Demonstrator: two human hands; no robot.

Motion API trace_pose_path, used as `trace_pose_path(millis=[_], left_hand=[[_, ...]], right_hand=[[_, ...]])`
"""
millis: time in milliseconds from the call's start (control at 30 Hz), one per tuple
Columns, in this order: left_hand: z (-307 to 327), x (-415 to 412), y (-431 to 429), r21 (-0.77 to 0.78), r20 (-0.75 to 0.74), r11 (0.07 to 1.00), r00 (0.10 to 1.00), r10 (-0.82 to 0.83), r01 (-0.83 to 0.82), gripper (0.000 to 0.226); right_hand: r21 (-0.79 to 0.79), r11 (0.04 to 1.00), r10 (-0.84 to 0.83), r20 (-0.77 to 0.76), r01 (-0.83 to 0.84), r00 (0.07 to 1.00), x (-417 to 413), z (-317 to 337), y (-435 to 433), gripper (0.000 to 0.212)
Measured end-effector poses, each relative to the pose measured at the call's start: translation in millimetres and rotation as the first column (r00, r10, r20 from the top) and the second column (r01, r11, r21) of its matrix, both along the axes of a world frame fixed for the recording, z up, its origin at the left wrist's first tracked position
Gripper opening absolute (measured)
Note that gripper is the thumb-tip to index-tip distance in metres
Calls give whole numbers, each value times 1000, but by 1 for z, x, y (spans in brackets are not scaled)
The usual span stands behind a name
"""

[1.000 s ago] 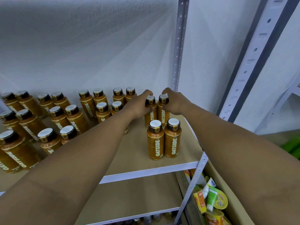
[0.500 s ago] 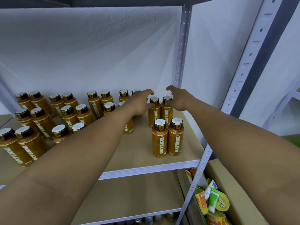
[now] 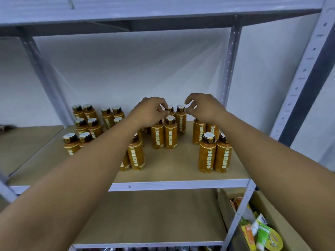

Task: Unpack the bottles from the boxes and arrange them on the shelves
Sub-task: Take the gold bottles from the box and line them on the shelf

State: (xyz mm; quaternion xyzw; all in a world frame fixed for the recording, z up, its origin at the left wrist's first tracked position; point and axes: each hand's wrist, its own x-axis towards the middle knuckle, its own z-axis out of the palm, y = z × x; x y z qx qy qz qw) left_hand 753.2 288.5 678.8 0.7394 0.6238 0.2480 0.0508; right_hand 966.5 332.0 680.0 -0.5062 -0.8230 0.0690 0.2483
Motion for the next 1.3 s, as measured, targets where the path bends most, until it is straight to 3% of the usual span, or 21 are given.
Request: trace_pose_path(millis=[267, 467, 733, 867, 1300], left_hand=[[-12, -88, -54, 52, 31, 996, 997, 65, -66, 23], [-35, -130, -76, 8, 81, 997, 993, 81, -82, 29], [-72, -153, -78, -113, 128, 993, 990, 54, -39, 58], [-85, -159, -78, -127, 198, 992, 980, 32, -6, 67], [-109, -159, -71, -56, 302, 998, 953, -8, 27, 68]], right_hand=[[-77, 986, 137, -117, -147, 984, -69, -11, -42, 25], [-146, 972, 169, -105, -183, 980, -118, -37, -56, 31], [-264, 938, 192, -149, -227, 970, -148, -66, -64, 59], [-283, 926, 201, -197, -252, 960, -155, -84, -65, 63], [-237, 945, 104, -436, -226, 894, -154, -114, -77, 65]])
